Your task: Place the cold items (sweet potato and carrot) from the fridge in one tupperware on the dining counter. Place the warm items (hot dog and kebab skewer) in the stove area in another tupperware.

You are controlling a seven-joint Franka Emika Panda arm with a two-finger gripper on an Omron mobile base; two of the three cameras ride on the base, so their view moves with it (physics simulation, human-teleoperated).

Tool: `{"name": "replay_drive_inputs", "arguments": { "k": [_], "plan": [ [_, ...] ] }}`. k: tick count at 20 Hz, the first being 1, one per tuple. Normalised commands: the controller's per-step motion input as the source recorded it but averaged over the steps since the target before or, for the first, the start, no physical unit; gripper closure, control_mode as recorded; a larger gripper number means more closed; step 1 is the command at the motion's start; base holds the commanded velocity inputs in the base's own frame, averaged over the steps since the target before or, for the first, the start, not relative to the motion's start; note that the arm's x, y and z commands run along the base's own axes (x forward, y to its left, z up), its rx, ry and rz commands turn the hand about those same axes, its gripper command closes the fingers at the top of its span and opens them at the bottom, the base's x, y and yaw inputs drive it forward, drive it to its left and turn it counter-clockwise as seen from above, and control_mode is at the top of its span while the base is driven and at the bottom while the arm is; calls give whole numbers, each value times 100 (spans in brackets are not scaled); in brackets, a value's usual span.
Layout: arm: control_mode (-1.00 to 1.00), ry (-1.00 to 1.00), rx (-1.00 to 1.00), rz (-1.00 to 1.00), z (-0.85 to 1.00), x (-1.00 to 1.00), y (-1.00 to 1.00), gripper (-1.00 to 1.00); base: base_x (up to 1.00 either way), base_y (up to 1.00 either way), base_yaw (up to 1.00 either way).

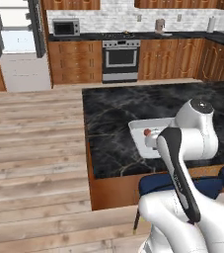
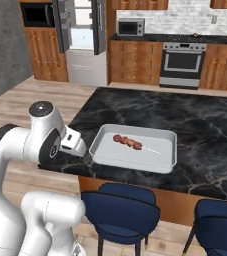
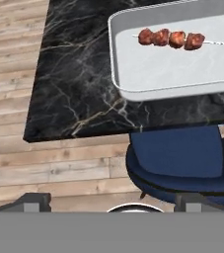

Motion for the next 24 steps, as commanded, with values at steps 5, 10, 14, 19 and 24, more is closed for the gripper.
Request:
{"name": "replay_drive_inputs", "arguments": {
  "k": [5,10,14,19,24],
  "plan": [
    [100,0,0,0,0,0,0,-100,0,100,0],
    [100,0,0,0,0,0,0,-100,6,100,0],
    [100,0,0,0,0,0,0,-100,48,100,-1],
    [100,0,0,0,0,0,0,-100,91,85,-2],
    [100,0,0,0,0,0,0,-100,100,42,-3]
  ]
}}
